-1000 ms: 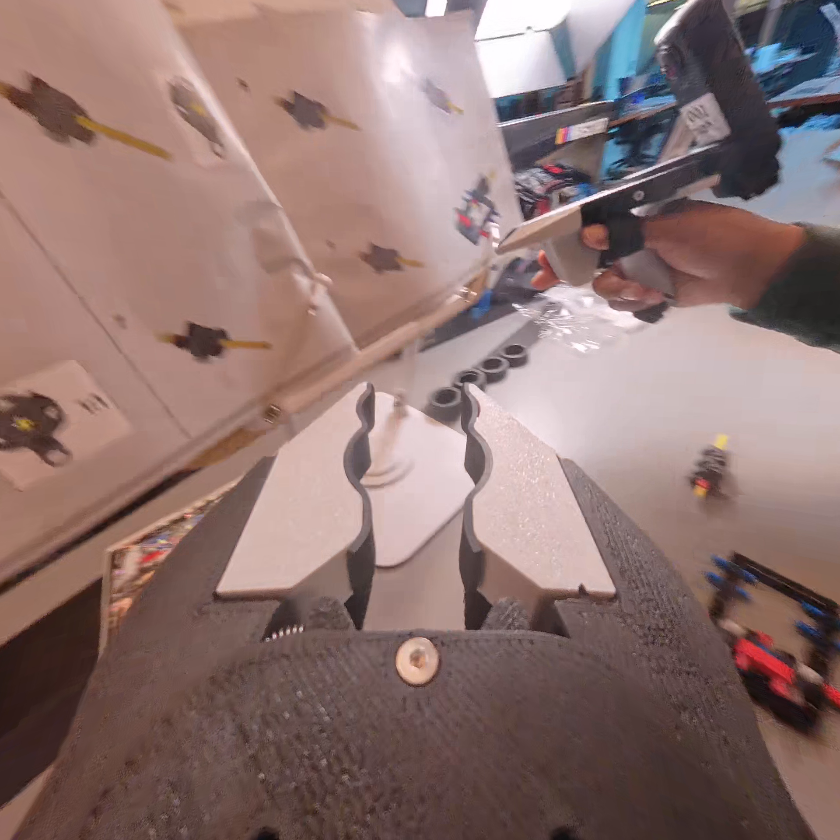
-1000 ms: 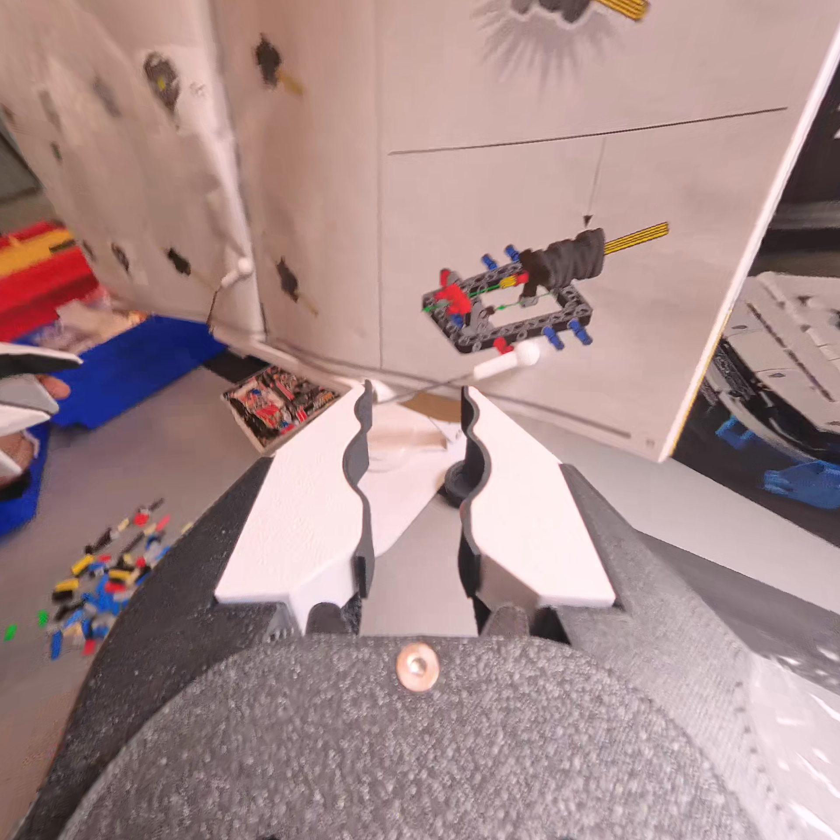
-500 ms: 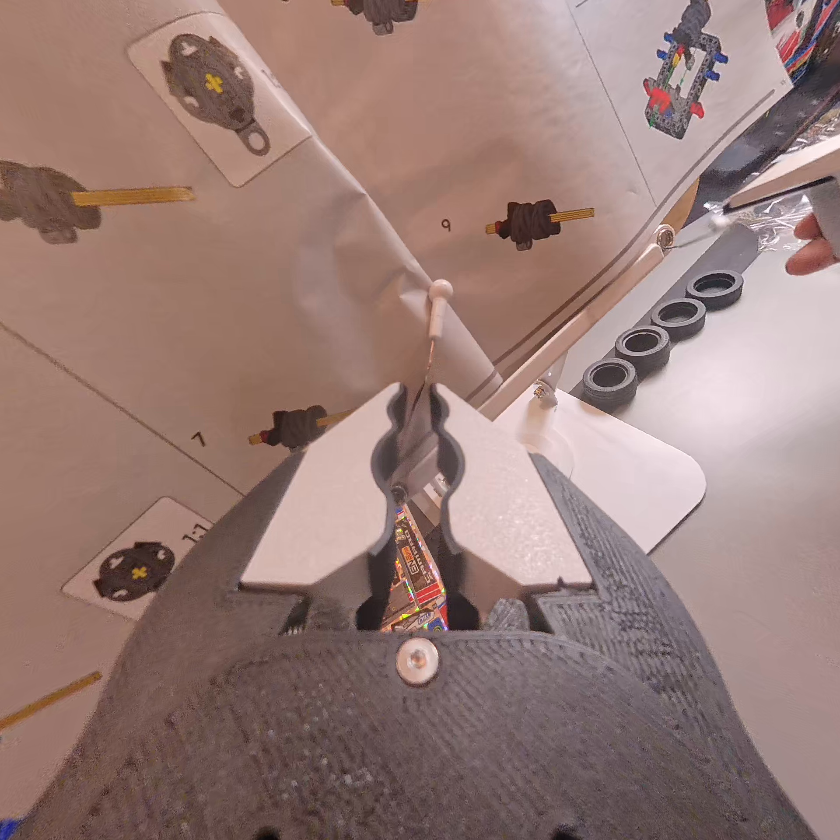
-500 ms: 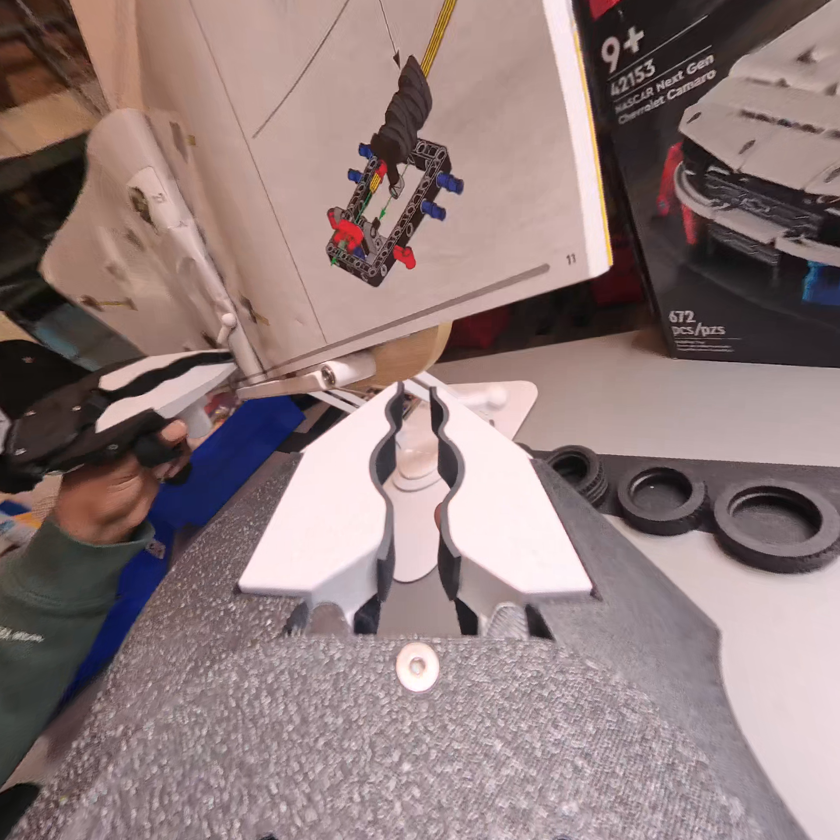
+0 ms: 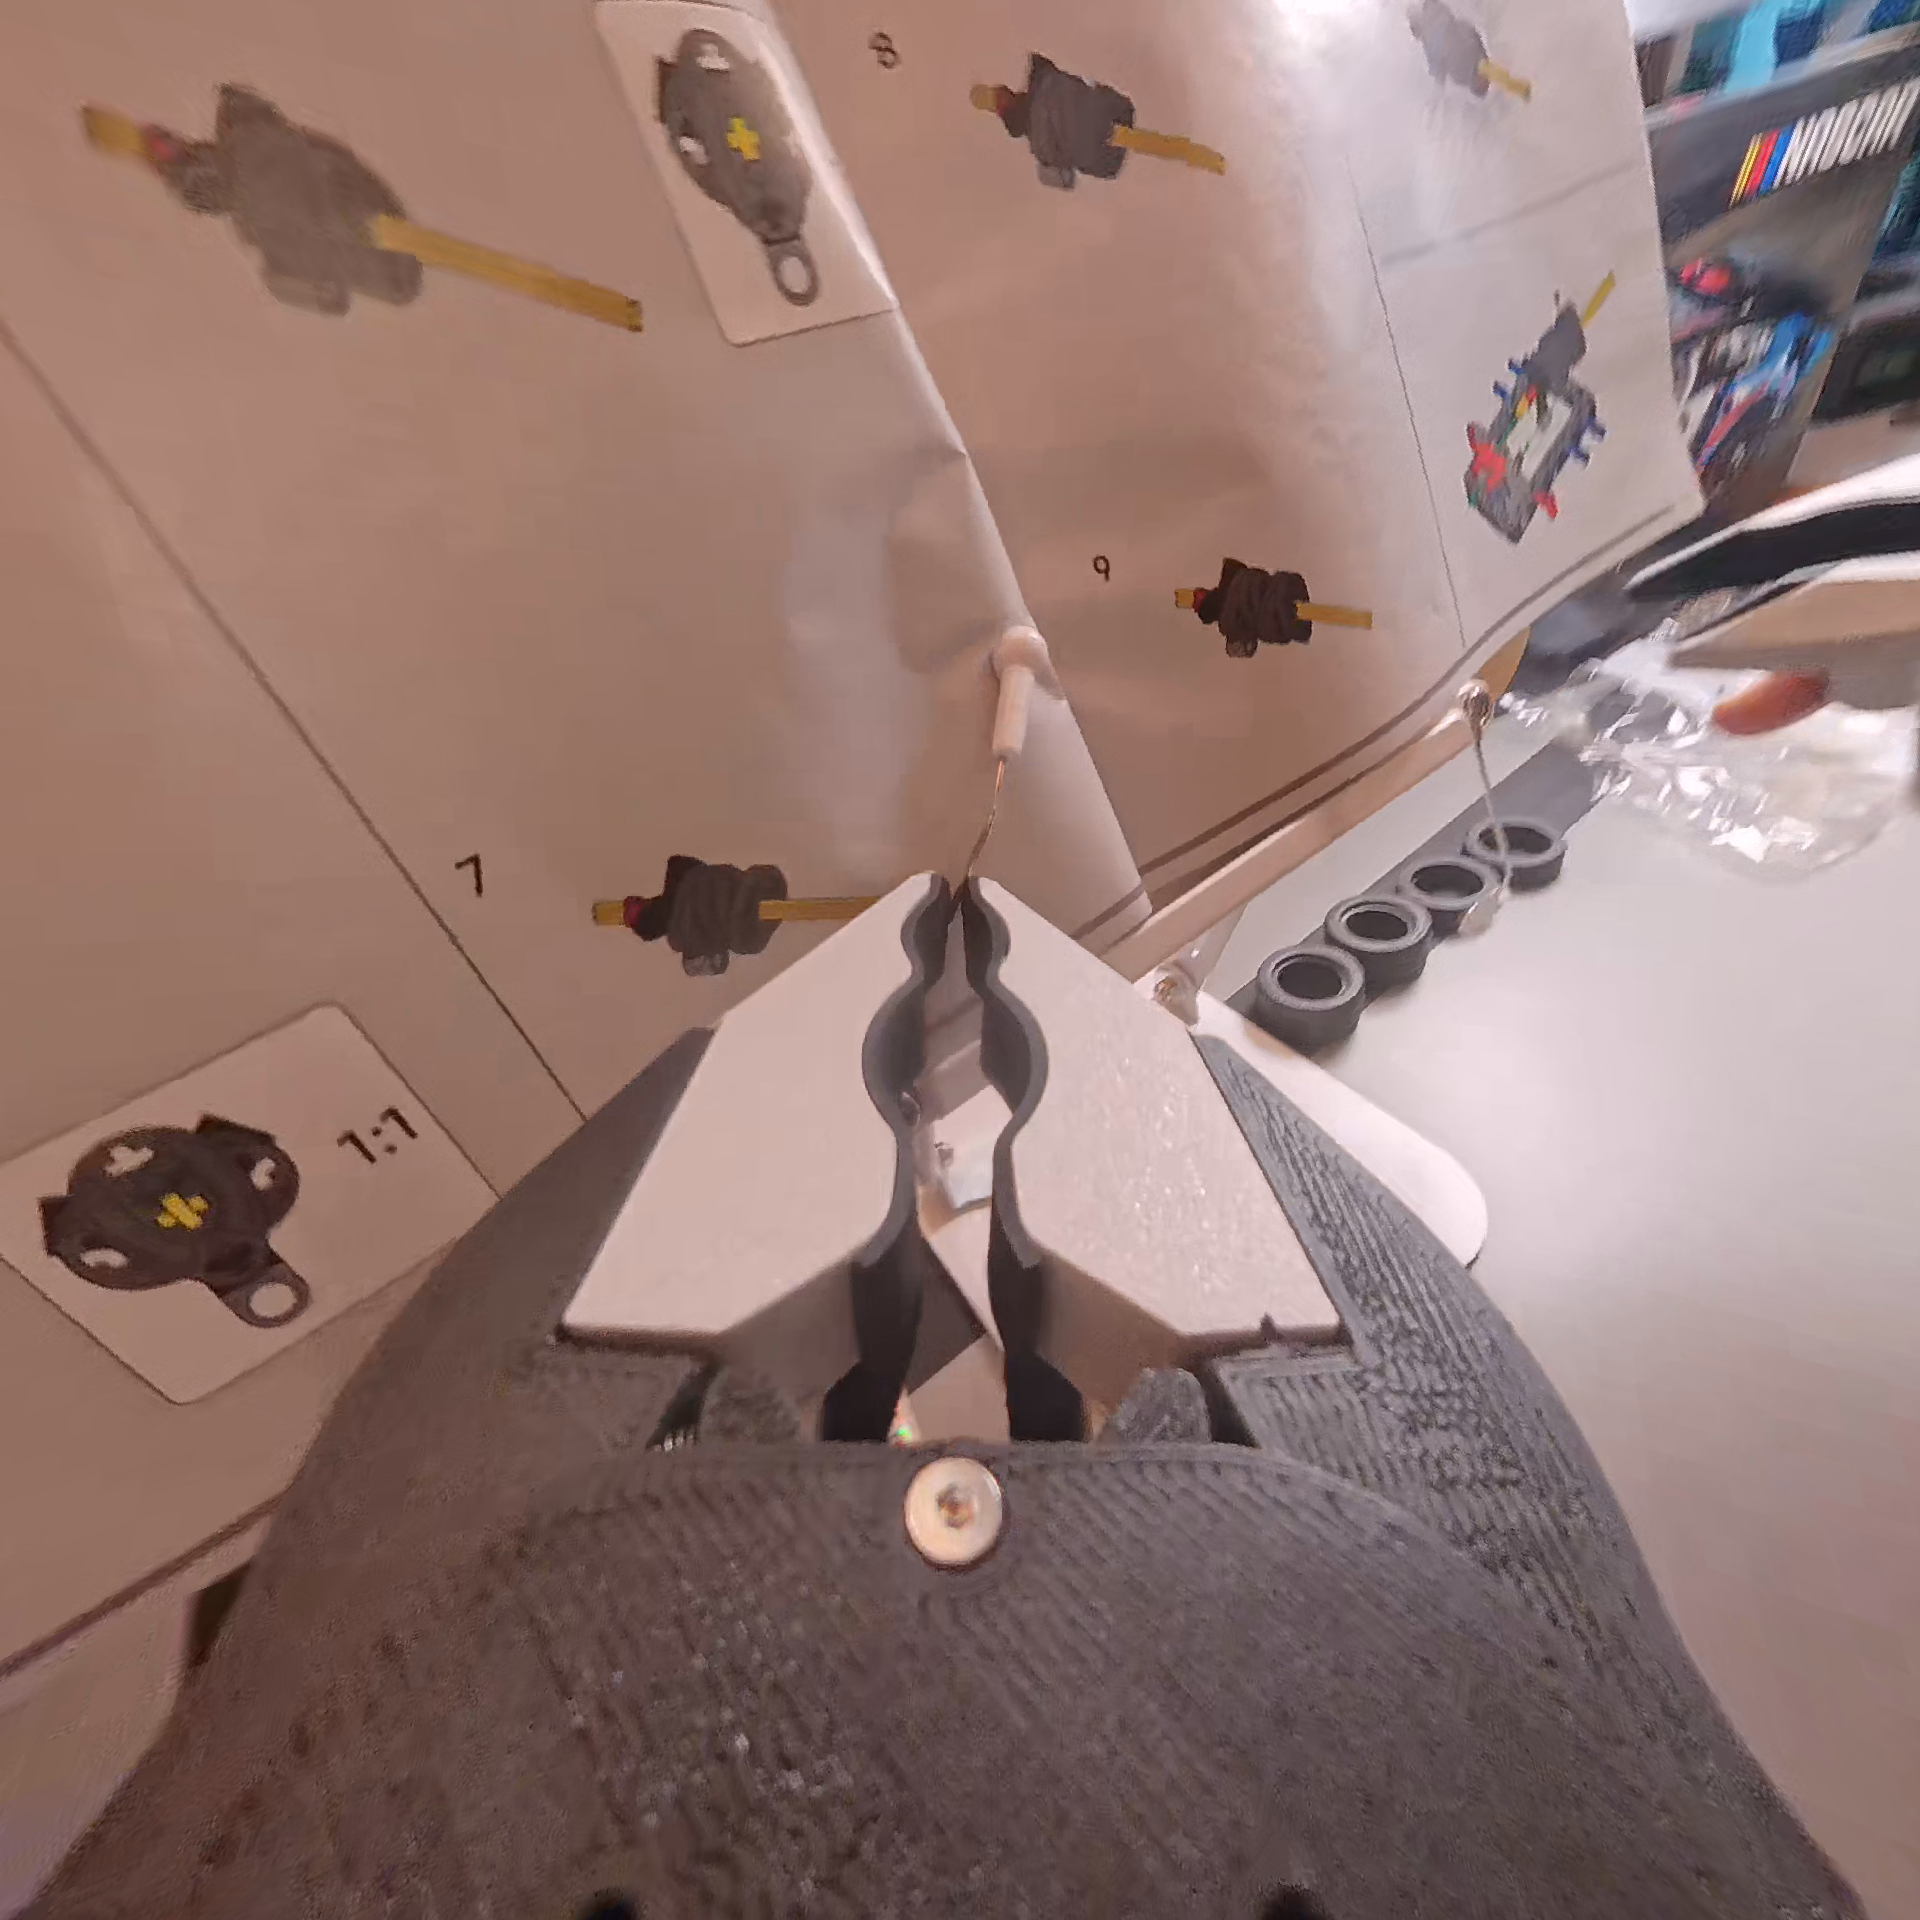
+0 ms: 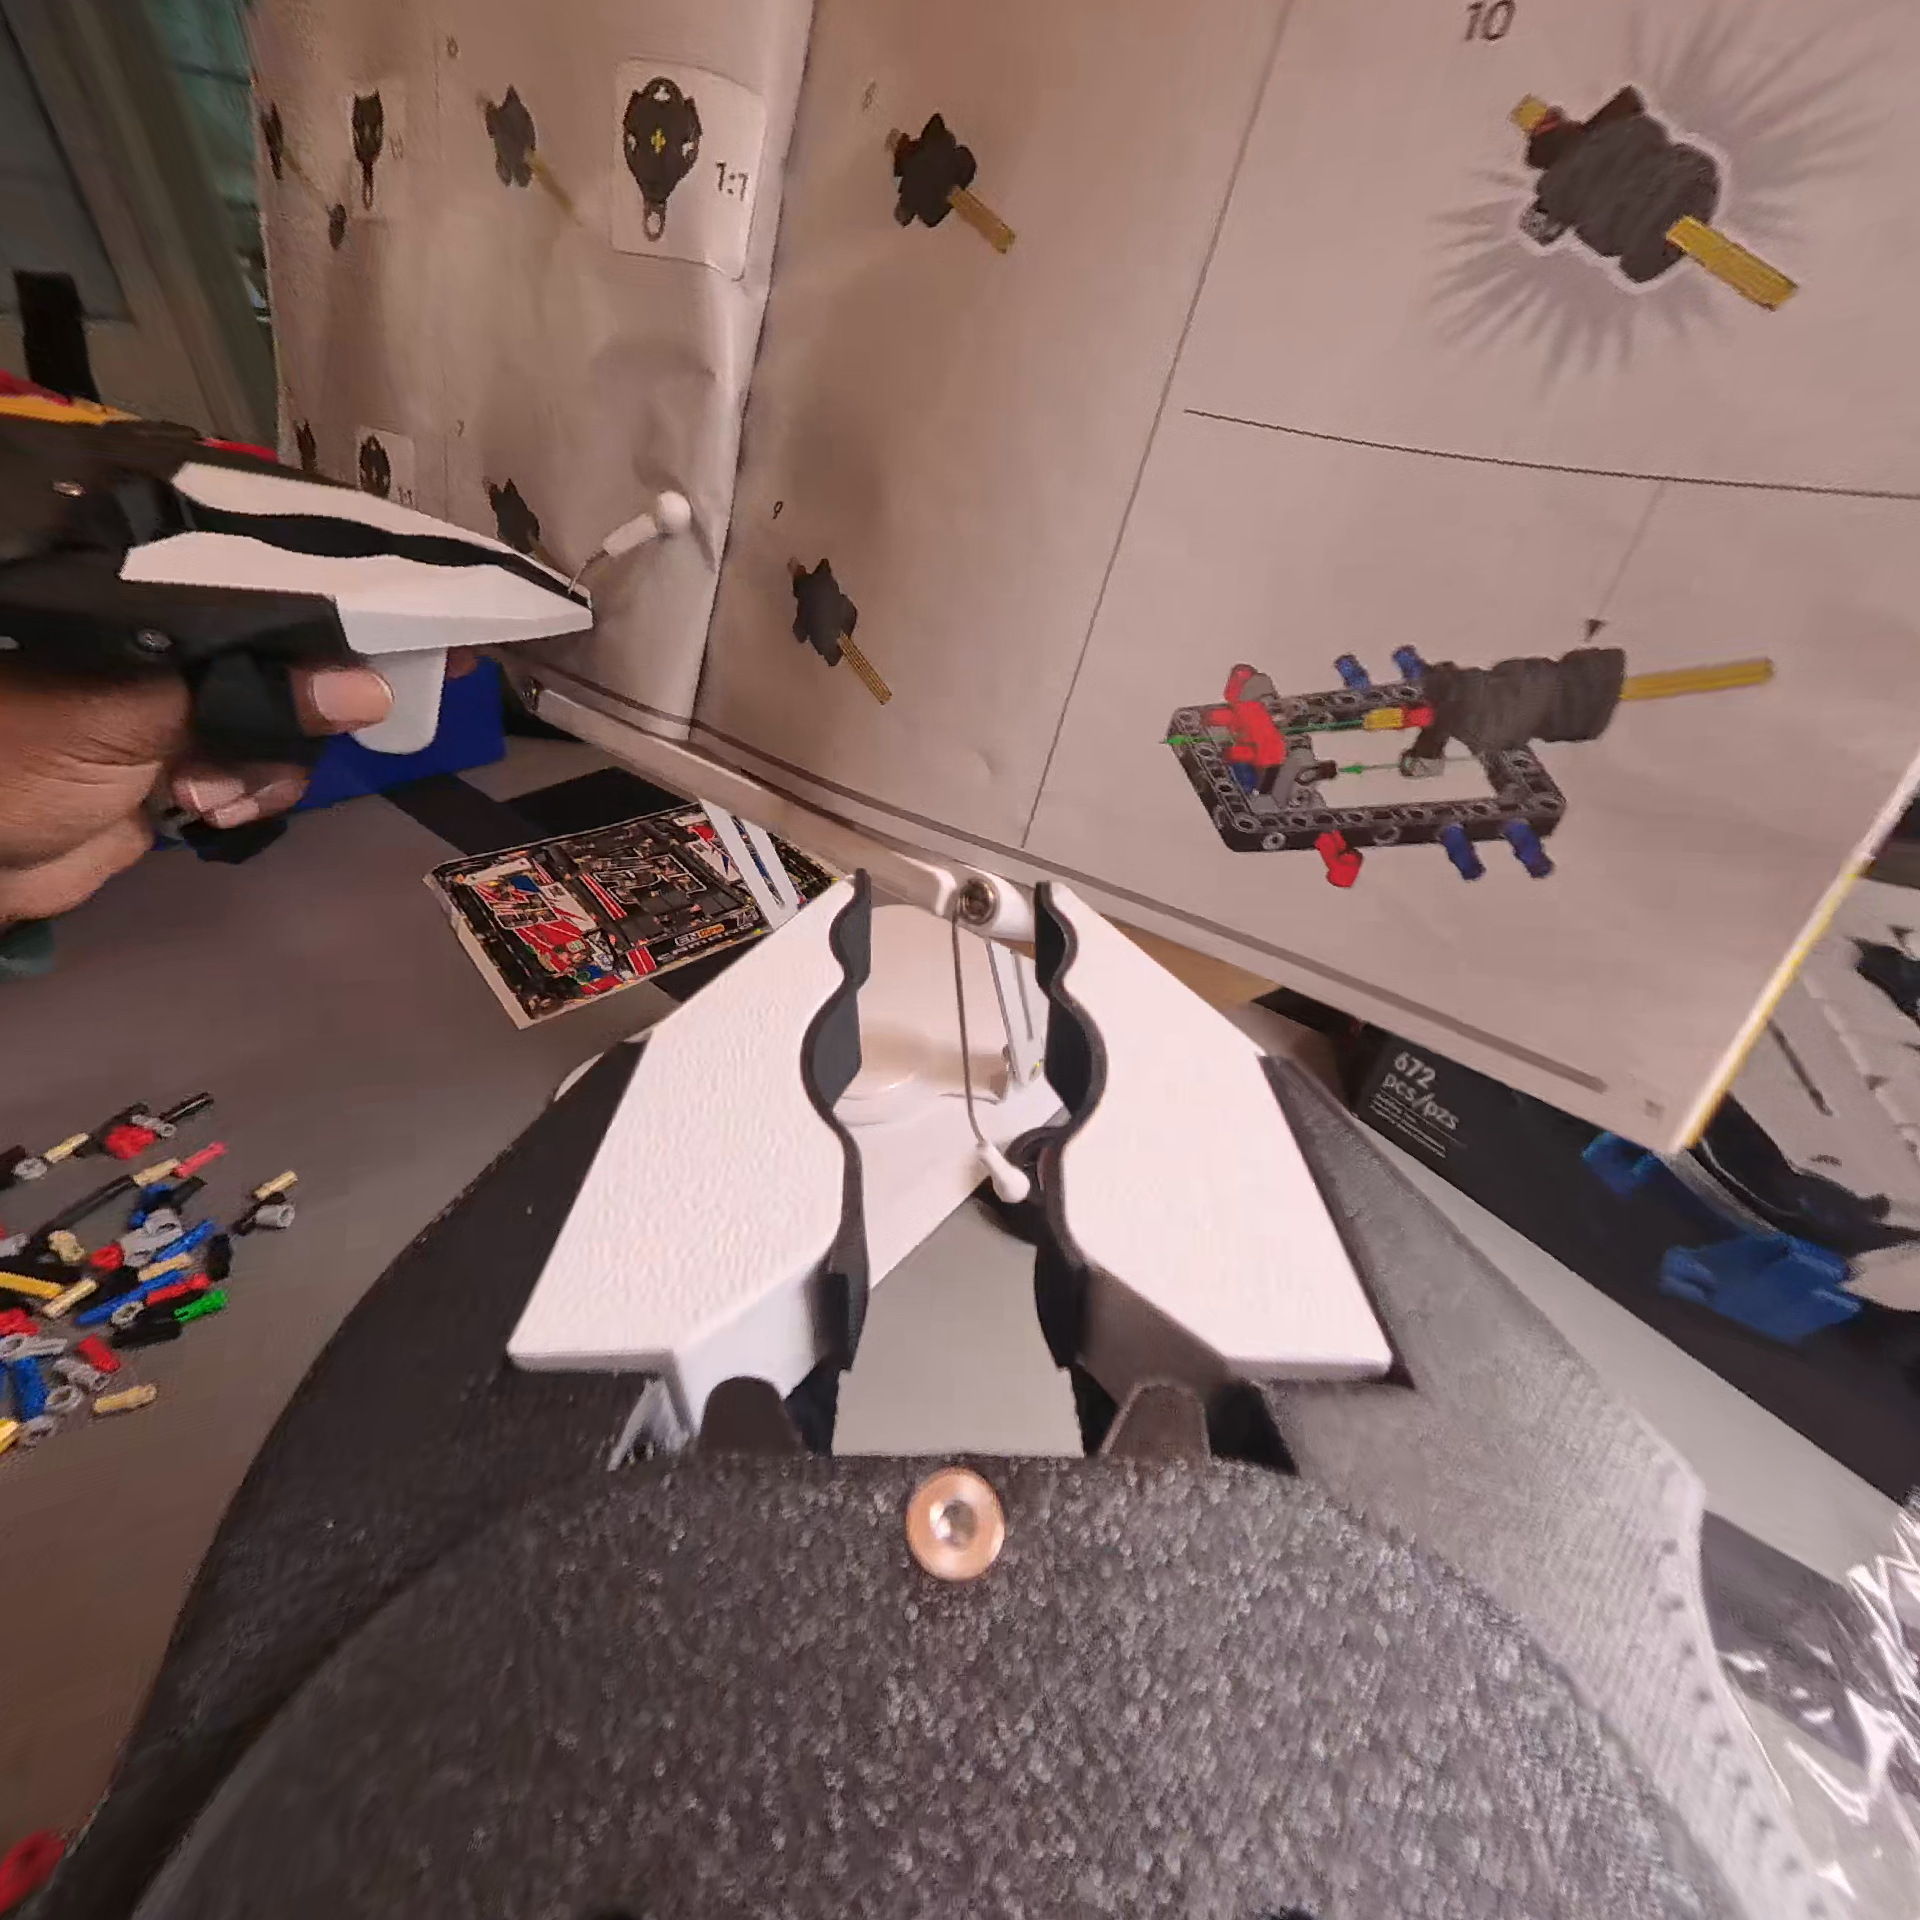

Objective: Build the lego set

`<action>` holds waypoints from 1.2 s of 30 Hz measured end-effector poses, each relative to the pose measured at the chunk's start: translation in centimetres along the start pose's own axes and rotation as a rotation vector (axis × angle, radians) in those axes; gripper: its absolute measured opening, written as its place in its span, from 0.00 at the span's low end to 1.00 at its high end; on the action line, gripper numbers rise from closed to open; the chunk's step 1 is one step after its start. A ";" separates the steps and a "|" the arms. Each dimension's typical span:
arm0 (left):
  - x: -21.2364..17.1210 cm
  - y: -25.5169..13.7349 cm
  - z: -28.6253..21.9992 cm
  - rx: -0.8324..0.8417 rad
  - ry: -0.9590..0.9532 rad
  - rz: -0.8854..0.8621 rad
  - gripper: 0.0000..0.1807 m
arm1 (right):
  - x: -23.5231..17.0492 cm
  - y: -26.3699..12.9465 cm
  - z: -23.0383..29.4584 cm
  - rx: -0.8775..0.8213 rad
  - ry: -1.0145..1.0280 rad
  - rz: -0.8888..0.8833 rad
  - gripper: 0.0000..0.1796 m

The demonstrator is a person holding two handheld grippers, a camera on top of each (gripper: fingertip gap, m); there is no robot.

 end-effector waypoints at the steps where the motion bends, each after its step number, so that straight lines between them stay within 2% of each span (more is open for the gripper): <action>1: 0.0 0.0 0.1 -0.005 -0.048 -0.012 0.01 | 0.2 0.8 0.2 0.000 -0.004 0.006 0.16; 8: -0.5 -1.4 3.3 0.054 -0.436 -0.134 0.00 | 2.5 5.3 0.2 -0.100 -0.100 0.038 0.15; 12: -3.3 -2.5 5.1 0.044 -0.693 -0.155 0.01 | 2.3 5.6 -0.1 -0.140 -0.121 0.012 0.13; 19: -6.6 -3.4 4.2 -0.053 -1.060 -0.178 0.04 | 2.0 5.5 0.1 -0.138 -0.134 0.007 0.14; 21: -6.8 -3.8 3.8 -0.073 -1.052 -0.154 0.02 | 1.9 5.4 0.2 -0.128 -0.141 0.028 0.14; 25: -6.7 -5.8 3.2 -0.103 -0.985 -0.119 0.13 | 2.0 5.0 0.4 -0.112 -0.166 0.060 0.17; 30: -5.0 -9.2 5.4 -0.030 -0.786 -0.217 0.24 | 5.7 5.6 5.1 -0.039 -0.290 -0.002 0.18; 34: -4.1 -10.9 6.9 -0.010 -0.705 -0.242 0.26 | 7.2 9.4 10.2 0.099 -0.305 0.068 0.32; 36: -4.0 -11.8 8.1 0.024 -0.721 -0.260 0.24 | 7.5 11.7 11.6 0.093 -0.327 0.112 0.38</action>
Point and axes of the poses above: each gripper's, where its closed fingertips meet, y out along the fingers, x out of its top, z = x × y across the jaws, the point moved 3 cm from there along -y, back along the fingers, and after that the axes turned 6 degrees about x, right-handed, at the moved point
